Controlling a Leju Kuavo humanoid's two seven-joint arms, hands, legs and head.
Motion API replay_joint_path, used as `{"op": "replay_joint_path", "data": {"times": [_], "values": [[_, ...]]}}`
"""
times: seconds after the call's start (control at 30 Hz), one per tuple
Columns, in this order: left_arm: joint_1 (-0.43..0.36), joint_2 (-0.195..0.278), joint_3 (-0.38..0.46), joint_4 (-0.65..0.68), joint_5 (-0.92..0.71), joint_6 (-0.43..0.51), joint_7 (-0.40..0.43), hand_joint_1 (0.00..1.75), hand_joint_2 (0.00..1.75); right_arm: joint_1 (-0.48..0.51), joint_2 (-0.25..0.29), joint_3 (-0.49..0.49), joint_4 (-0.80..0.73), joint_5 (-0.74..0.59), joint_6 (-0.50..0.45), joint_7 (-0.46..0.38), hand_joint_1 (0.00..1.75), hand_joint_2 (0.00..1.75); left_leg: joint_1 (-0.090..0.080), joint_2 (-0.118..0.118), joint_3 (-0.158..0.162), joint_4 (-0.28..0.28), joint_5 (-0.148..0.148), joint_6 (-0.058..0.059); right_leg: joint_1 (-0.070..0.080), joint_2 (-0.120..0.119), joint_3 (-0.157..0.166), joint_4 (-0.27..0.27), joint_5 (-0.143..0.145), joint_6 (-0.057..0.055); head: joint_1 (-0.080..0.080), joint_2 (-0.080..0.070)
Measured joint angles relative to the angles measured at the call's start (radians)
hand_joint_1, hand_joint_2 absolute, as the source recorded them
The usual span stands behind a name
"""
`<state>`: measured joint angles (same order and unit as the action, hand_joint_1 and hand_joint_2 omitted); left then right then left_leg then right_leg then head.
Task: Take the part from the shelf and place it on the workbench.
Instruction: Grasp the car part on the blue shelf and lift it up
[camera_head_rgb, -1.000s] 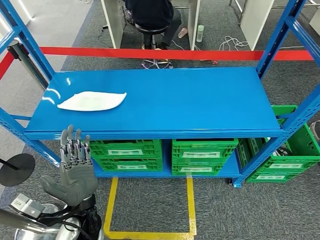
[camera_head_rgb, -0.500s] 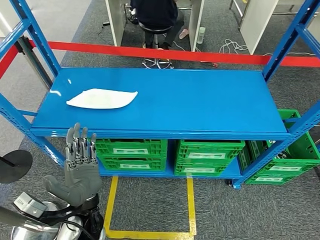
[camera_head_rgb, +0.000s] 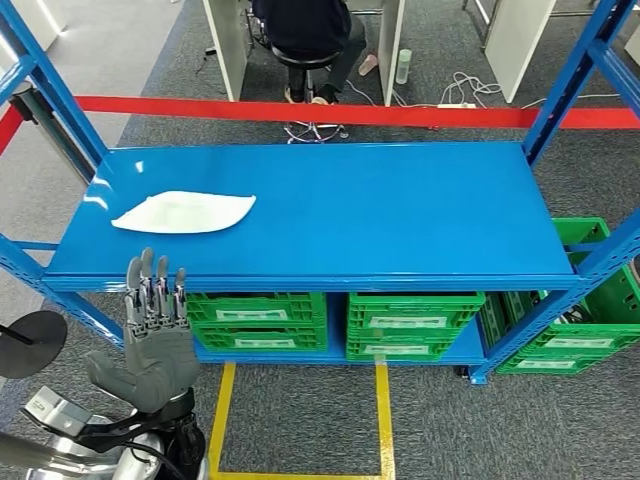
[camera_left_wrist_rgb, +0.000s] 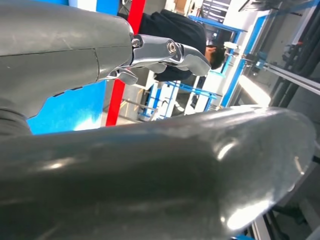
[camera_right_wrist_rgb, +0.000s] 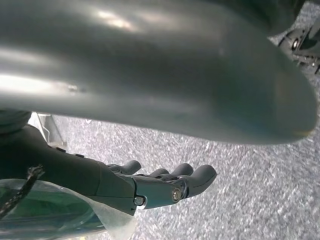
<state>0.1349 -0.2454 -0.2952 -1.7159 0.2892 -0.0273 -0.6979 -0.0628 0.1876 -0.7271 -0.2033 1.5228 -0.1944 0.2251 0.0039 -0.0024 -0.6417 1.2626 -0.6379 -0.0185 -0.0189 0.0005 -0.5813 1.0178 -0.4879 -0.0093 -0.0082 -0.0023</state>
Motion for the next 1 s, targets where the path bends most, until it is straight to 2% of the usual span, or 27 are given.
{"op": "replay_joint_path", "data": {"times": [0.03, 0.07, 0.1, 0.13, 0.17, 0.2, 0.23, 0.37, 0.4, 0.43, 0.5, 0.53, 0.57, 0.6, 0.63, 0.7, 0.73, 0.77, 0.83, 0.9, 0.93, 1.0], "values": [[0.001, 0.000, 0.001, 0.000, 0.000, 0.001, 0.000, 0.00, 0.00, 0.000, 0.000, 0.000, 0.000, 0.001, 0.000, -0.001, 0.00, 0.00, 0.001, 0.000, -0.026, 0.038, 0.000, -0.001, 0.000, 0.000, 0.004, 0.000, -0.003, 0.000, 0.000, 0.000], [0.001, 0.000, 0.002, 0.000, 0.000, 0.002, 0.000, 0.00, 0.00, 0.000, 0.000, 0.000, 0.000, 0.001, 0.000, -0.002, 0.00, 0.00, 0.002, 0.000, -0.034, 0.036, 0.022, 0.000, 0.000, 0.001, 0.010, 0.000, -0.007, 0.000, 0.000, 0.000], [0.001, 0.000, 0.002, 0.000, 0.000, 0.004, 0.000, 0.00, 0.00, 0.000, 0.000, 0.000, 0.000, 0.002, 0.001, -0.003, 0.00, 0.00, 0.003, 0.000, -0.023, -0.003, 0.061, 0.002, 0.000, 0.003, 0.017, 0.000, -0.011, 0.001, 0.000, 0.000], [0.001, 0.000, 0.003, 0.000, 0.000, 0.006, 0.000, 0.00, 0.00, 0.000, 0.000, 0.000, 0.000, 0.002, 0.001, -0.004, 0.00, 0.00, 0.002, 0.000, 0.001, -0.071, 0.110, 0.006, 0.000, 0.004, 0.025, 0.000, -0.016, 0.004, 0.000, 0.000], [0.001, 0.000, 0.003, 0.000, 0.000, 0.007, 0.000, 0.00, 0.00, 0.000, 0.000, 0.000, 0.000, 0.002, 0.001, -0.004, 0.00, 0.00, 0.000, 0.000, 0.027, -0.135, 0.144, 0.011, 0.001, 0.005, 0.031, 0.000, -0.020, 0.007, 0.000, 0.000], [0.001, 0.000, 0.003, 0.000, 0.000, 0.008, 0.000, 0.00, 0.00, 0.000, 0.000, 0.000, 0.000, 0.002, 0.002, -0.005, 0.00, 0.00, -0.002, 0.000, 0.048, -0.189, 0.164, 0.016, 0.003, 0.006, 0.033, 0.000, -0.024, 0.012, 0.000, 0.000], [0.000, -0.001, 0.003, 0.000, 0.000, 0.008, 0.000, 0.00, 0.00, -0.001, 0.000, 0.000, 0.000, 0.002, 0.002, -0.005, 0.00, 0.00, -0.004, 0.000, 0.060, -0.219, 0.169, 0.021, 0.004, 0.005, 0.033, -0.001, -0.026, 0.017, 0.001, 0.000], [0.001, -0.003, 0.004, 0.000, 0.001, 0.009, -0.001, 0.00, 0.00, -0.002, 0.000, 0.000, 0.000, 0.003, 0.002, -0.006, 0.00, 0.00, -0.002, -0.001, 0.068, -0.244, 0.163, 0.038, 0.003, 0.000, 0.027, 0.005, -0.037, 0.039, 0.002, 0.000], [0.000, -0.004, 0.003, 0.000, 0.001, 0.009, -0.002, 0.00, 0.00, -0.003, 0.000, 0.000, 0.000, 0.003, 0.002, -0.006, 0.00, 0.00, 0.000, -0.001, 0.071, -0.249, 0.165, 0.043, 0.003, 0.000, 0.013, 0.032, -0.055, 0.043, 0.004, 0.000], [0.000, -0.004, 0.003, 0.000, 0.001, 0.009, -0.002, 0.00, 0.00, -0.003, 0.000, 0.000, 0.000, 0.003, 0.002, -0.006, 0.00, 0.00, 0.001, 0.000, 0.075, -0.252, 0.165, 0.048, 0.003, 0.000, -0.013, 0.082, -0.080, 0.046, 0.006, 0.000], [0.000, -0.004, 0.003, 0.000, 0.001, 0.010, -0.002, 0.00, 0.00, -0.002, 0.000, 0.000, 0.000, 0.003, 0.002, -0.006, 0.00, 0.00, -0.001, 0.001, 0.076, -0.252, 0.163, 0.054, 0.003, 0.000, -0.083, 0.215, -0.135, 0.050, 0.010, 0.000], [0.000, -0.004, 0.004, 0.000, 0.001, 0.010, -0.002, 0.00, 0.00, -0.001, 0.000, 0.000, 0.000, 0.003, 0.002, -0.006, 0.00, 0.00, -0.002, 0.001, 0.077, -0.252, 0.161, 0.055, 0.003, 0.000, -0.111, 0.261, -0.144, 0.051, 0.010, 0.000], [0.000, -0.004, 0.004, 0.000, 0.001, 0.010, -0.002, 0.00, 0.00, 0.000, 0.000, 0.000, 0.000, 0.003, 0.002, -0.006, 0.00, 0.00, -0.003, 0.000, 0.079, -0.251, 0.159, 0.056, 0.003, 0.000, -0.122, 0.272, -0.133, 0.051, 0.010, 0.000], [0.000, -0.004, 0.004, 0.000, 0.001, 0.010, -0.002, 0.00, 0.00, 0.001, 0.000, 0.000, 0.000, 0.003, 0.002, -0.006, 0.00, 0.00, -0.003, -0.001, 0.082, -0.251, 0.157, 0.055, 0.003, 0.000, -0.112, 0.241, -0.103, 0.050, 0.010, 0.000], [0.000, -0.004, 0.004, 0.000, 0.001, 0.011, -0.002, 0.00, 0.00, 0.000, 0.000, 0.000, 0.000, 0.003, 0.002, -0.006, 0.00, 0.00, -0.003, -0.002, 0.087, -0.251, 0.153, 0.053, 0.003, 0.000, -0.084, 0.176, -0.060, 0.048, 0.010, 0.000], [0.000, -0.004, 0.004, 0.000, 0.002, 0.013, -0.002, 0.00, 0.00, -0.002, 0.000, 0.000, 0.000, 0.003, 0.002, -0.006, 0.00, 0.00, -0.006, -0.003, 0.095, -0.248, 0.145, 0.046, 0.005, 0.000, -0.022, 0.049, -0.008, 0.041, 0.010, 0.000], [0.000, -0.004, 0.004, 0.000, 0.003, 0.015, -0.001, 0.00, 0.00, -0.003, 0.000, 0.000, 0.000, 0.003, 0.002, -0.006, 0.00, 0.00, -0.008, -0.002, 0.096, -0.246, 0.142, 0.041, 0.006, 0.001, -0.003, 0.014, -0.001, 0.037, 0.009, 0.000], [0.000, -0.004, 0.004, 0.000, 0.004, 0.017, -0.001, 0.00, 0.00, -0.003, 0.000, 0.000, 0.000, 0.002, 0.002, -0.006, 0.00, 0.00, -0.009, -0.002, 0.096, -0.245, 0.141, 0.037, 0.008, 0.002, 0.005, 0.004, -0.005, 0.033, 0.008, 0.000], [0.000, -0.004, 0.004, 0.000, 0.005, 0.023, 0.001, 0.00, 0.00, -0.002, 0.000, 0.000, 0.000, 0.002, 0.002, -0.005, 0.00, 0.00, -0.008, -0.002, 0.096, -0.245, 0.139, 0.031, 0.008, 0.004, 0.008, 0.000, -0.005, 0.025, 0.006, 0.000], [-0.001, -0.003, 0.005, 0.000, 0.006, 0.031, 0.003, 0.00, 0.00, -0.001, 0.000, 0.000, 0.000, 0.002, 0.001, -0.004, 0.00, 0.00, -0.007, -0.001, 0.089, -0.220, 0.118, 0.020, 0.004, 0.002, 0.013, -0.003, -0.004, 0.015, 0.002, 0.000], [-0.001, -0.003, 0.005, 0.000, 0.005, 0.033, 0.003, 0.00, 0.00, -0.002, 0.000, 0.000, 0.000, 0.002, 0.001, -0.004, 0.00, 0.00, -0.005, -0.001, 0.071, -0.179, 0.093, 0.014, 0.002, 0.001, 0.015, -0.005, -0.004, 0.010, 0.000, 0.000], [0.000, -0.002, 0.005, 0.000, 0.005, 0.034, 0.003, 0.00, 0.00, -0.002, 0.000, 0.000, 0.000, 0.004, 0.002, -0.004, 0.00, 0.00, -0.001, 0.000, 0.006, -0.044, 0.031, 0.005, 0.001, -0.001, 0.017, -0.005, -0.007, 0.004, -0.004, 0.000]]}}
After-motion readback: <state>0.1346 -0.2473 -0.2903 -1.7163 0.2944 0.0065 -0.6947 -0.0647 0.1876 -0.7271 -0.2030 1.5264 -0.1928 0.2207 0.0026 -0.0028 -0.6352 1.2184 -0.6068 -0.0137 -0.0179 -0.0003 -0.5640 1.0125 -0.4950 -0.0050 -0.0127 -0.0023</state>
